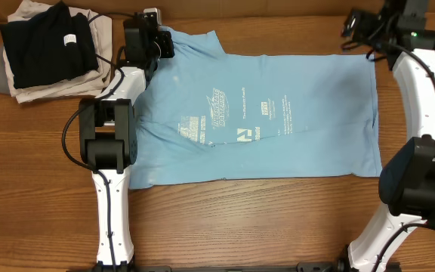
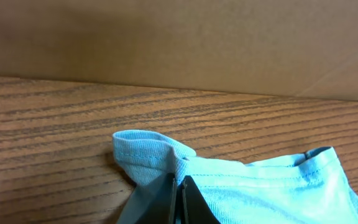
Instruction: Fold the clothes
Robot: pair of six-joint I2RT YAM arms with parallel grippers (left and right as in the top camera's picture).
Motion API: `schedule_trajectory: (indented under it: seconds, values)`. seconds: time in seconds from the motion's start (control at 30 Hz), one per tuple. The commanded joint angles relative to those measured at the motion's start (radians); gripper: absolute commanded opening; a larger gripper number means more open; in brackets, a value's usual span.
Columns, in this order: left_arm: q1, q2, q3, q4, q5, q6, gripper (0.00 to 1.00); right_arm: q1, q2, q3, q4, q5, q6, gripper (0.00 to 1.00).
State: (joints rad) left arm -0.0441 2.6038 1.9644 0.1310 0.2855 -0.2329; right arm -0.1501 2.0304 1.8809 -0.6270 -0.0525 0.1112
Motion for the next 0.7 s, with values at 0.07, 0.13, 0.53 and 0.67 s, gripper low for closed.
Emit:
schedule_trajectory:
  seconds: [0.07,0.13,0.53,0.67]
  values:
    - [-0.003,0.026,0.022,0.0,0.086,-0.038,0.04,-0.002,0.089,0.035,0.046,0.0,-0.034,1.0]
    - [-0.003,0.026,0.022,-0.007,0.113,-0.064,0.04,-0.002,0.14,0.035,0.068,0.0,-0.034,1.0]
    - [-0.003,0.026,0.022,-0.105,0.128,-0.134,0.04,-0.007,0.353,0.035,0.175,0.211,-0.034,1.0]
    - [-0.003,0.026,0.022,-0.108,0.128,-0.134,0.04,-0.02,0.372,0.035,0.214,0.235,-0.027,1.0]
